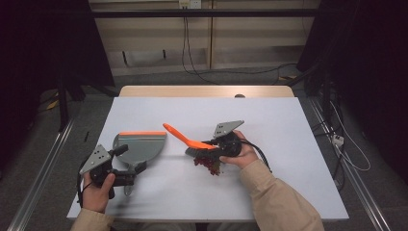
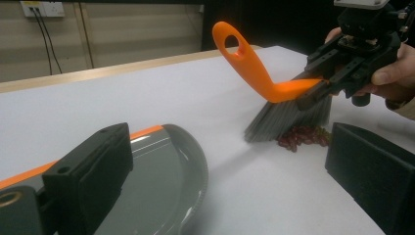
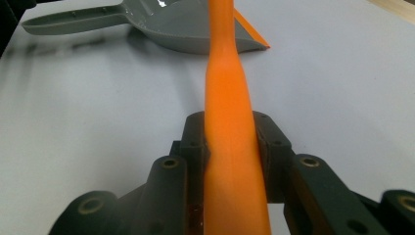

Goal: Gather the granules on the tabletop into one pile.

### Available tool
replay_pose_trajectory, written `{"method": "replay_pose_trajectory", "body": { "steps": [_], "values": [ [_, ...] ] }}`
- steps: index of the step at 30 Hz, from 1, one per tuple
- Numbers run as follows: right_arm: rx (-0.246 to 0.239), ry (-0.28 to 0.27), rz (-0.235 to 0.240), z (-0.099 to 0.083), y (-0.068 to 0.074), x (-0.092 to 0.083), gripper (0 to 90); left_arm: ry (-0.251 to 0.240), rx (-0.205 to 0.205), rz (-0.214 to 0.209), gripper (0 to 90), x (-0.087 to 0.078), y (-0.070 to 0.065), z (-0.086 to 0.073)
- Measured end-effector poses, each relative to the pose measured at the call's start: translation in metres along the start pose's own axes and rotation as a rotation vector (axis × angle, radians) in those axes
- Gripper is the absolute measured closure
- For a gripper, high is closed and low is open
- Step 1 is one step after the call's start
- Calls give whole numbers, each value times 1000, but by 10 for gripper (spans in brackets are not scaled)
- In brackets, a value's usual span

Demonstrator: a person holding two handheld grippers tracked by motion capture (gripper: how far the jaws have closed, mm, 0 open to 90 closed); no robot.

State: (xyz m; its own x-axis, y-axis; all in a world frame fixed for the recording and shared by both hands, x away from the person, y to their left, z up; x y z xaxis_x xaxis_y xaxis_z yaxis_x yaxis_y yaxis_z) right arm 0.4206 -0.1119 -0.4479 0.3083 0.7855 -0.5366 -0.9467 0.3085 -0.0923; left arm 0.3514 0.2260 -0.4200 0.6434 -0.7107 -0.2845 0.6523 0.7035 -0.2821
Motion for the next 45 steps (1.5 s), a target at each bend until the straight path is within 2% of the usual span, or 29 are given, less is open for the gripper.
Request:
{"method": "replay_pose_trajectory", "body": {
  "steps": [6,11,20,26,29,32,34,36,38,45],
  "values": [
    [3,-2,9,-1,4,-3,710,0,-2,0,35,0,0,0],
    [-13,8,-18,0,4,-4,711,0,-2,-1,35,0,0,0],
    [41,-66,-55,2,-4,-15,711,10,-5,1,35,1,0,0],
    [61,-69,-94,3,-6,-17,711,11,-7,2,35,2,0,0],
    [84,-71,-122,2,-10,-19,711,12,-6,1,35,1,0,0],
    [65,-26,-207,-2,-20,-24,711,11,-9,-2,35,1,1,0],
    [90,-30,-222,-9,-27,-27,711,9,-7,-3,35,1,2,-1],
    [92,-5,-246,-15,-30,-27,711,14,-7,2,35,1,2,-1],
    [108,-6,-233,-19,-30,-24,711,13,-3,-1,35,1,2,-1],
    [51,23,-179,-9,-14,-10,711,11,-8,-1,35,0,2,-1]
  ]
}}
Point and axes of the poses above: each handheld gripper's, and its own axes: x roughly forward along the jaws, z roughly out of its top, y roughly to its left, the point moved 3 cm from there along x, roughly forward along the jaws, and after that the axes turned 11 degrees about -x, right-handed, at the moved point
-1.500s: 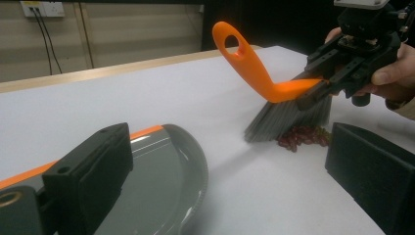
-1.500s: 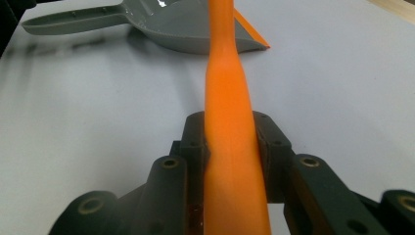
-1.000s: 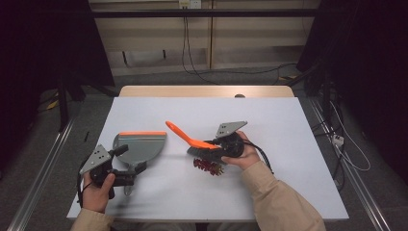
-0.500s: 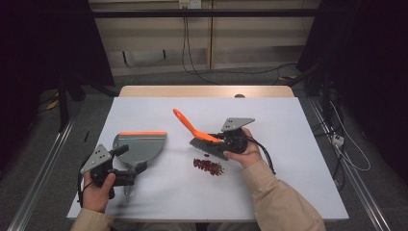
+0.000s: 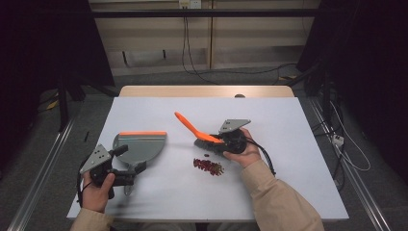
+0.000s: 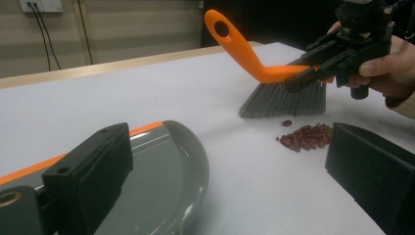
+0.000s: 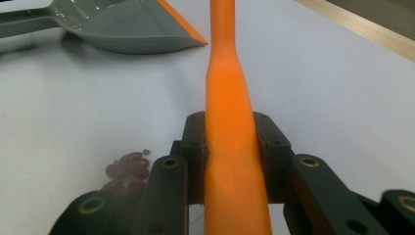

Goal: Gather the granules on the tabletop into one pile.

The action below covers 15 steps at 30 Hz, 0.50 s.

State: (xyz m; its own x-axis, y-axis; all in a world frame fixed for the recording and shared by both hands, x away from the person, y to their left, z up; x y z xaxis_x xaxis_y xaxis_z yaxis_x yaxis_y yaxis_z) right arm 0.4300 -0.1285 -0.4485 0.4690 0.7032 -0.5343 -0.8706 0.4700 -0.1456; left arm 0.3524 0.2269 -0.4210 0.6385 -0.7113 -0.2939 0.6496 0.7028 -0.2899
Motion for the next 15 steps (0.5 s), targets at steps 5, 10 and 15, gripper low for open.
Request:
{"method": "replay_pose_trajectory", "body": {
  "steps": [5,10,15],
  "values": [
    [10,-26,48,0,6,-2,711,4,-1,0,35,-1,0,0],
    [18,-35,44,-1,6,-7,711,4,-1,1,35,0,-1,0],
    [40,-49,5,-1,6,-15,711,4,1,4,35,-1,-1,0]
  ]
}}
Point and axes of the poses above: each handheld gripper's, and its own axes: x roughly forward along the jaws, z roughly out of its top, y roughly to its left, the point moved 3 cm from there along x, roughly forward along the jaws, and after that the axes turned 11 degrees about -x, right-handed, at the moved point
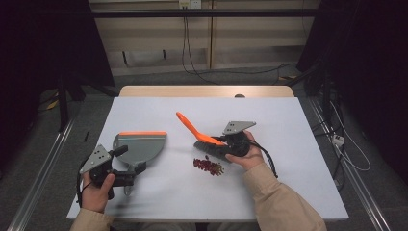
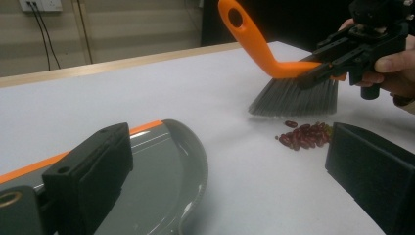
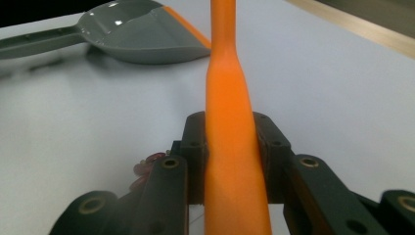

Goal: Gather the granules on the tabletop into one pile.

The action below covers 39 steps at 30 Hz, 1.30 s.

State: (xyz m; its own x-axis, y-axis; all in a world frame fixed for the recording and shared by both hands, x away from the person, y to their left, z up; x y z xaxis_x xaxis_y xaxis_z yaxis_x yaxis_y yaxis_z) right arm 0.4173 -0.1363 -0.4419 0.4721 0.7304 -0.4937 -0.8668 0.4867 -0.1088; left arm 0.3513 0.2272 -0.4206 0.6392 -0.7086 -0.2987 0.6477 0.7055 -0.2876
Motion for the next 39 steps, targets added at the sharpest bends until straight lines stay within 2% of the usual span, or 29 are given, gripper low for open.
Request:
{"method": "replay_pose_trajectory", "body": {
  "steps": [5,8,10,14,21,25,29,33,36,39],
  "values": [
    [84,-38,-83,1,-1,-13,711,5,-1,4,35,0,0,0],
    [81,-44,-118,2,-1,-22,711,15,10,6,35,0,-1,0],
    [102,-49,-128,1,-1,-26,711,22,4,9,33,0,-1,-1],
    [109,-40,-144,-4,0,-31,711,40,6,14,30,0,-1,-1],
    [132,-33,-187,-12,0,-43,711,118,-35,96,36,0,3,-9],
    [146,-40,-209,-16,0,-53,711,174,-41,151,49,0,8,-17],
    [155,-51,-230,-18,1,-60,711,222,-14,208,60,-1,7,-23],
    [158,-56,-230,-19,2,-63,711,241,-20,234,59,-2,7,-28],
    [152,-52,-232,-19,2,-62,711,237,-25,256,62,-5,9,-29],
    [155,-54,-231,-19,2,-61,711,250,-34,264,62,-6,11,-33]
  ]
}}
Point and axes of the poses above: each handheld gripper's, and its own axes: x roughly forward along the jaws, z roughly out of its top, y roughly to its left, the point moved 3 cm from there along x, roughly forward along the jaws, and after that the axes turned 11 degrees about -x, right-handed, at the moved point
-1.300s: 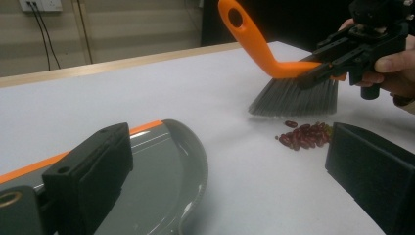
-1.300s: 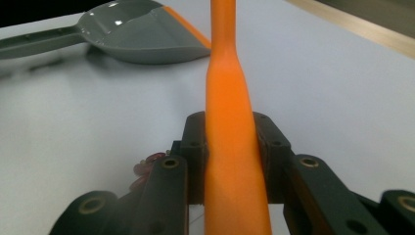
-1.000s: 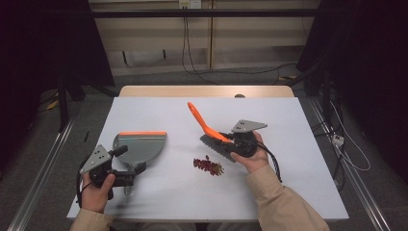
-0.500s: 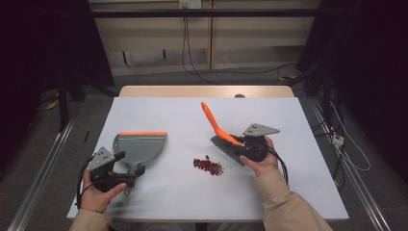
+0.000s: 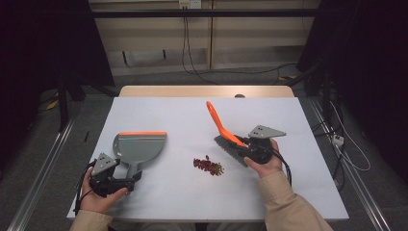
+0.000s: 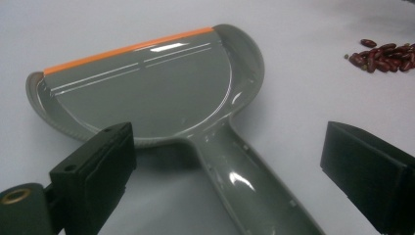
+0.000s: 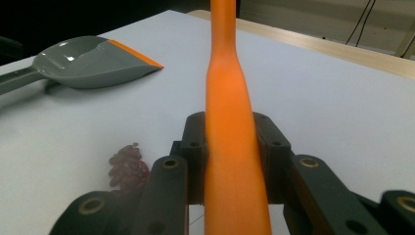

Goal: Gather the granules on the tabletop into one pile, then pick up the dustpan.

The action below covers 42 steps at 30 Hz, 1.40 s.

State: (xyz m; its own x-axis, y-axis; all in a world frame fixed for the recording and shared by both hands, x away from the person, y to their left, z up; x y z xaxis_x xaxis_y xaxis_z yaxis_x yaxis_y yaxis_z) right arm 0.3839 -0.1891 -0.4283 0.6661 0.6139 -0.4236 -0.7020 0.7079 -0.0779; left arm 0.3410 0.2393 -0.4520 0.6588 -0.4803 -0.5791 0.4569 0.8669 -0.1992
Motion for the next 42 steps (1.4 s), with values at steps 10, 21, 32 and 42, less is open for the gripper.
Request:
{"method": "replay_pose_trajectory", "body": {
  "steps": [10,21,32,42],
  "values": [
    [-2,-3,11,0,1,2,711,32,-22,32,66,5,3,-4],
    [12,-3,-2,-2,-2,0,711,46,-40,32,71,13,0,0],
    [4,-15,10,-1,-1,0,711,80,-51,88,128,13,5,-5],
    [9,-24,13,-1,-2,-1,711,78,-80,123,253,4,25,-2]
  ]
}}
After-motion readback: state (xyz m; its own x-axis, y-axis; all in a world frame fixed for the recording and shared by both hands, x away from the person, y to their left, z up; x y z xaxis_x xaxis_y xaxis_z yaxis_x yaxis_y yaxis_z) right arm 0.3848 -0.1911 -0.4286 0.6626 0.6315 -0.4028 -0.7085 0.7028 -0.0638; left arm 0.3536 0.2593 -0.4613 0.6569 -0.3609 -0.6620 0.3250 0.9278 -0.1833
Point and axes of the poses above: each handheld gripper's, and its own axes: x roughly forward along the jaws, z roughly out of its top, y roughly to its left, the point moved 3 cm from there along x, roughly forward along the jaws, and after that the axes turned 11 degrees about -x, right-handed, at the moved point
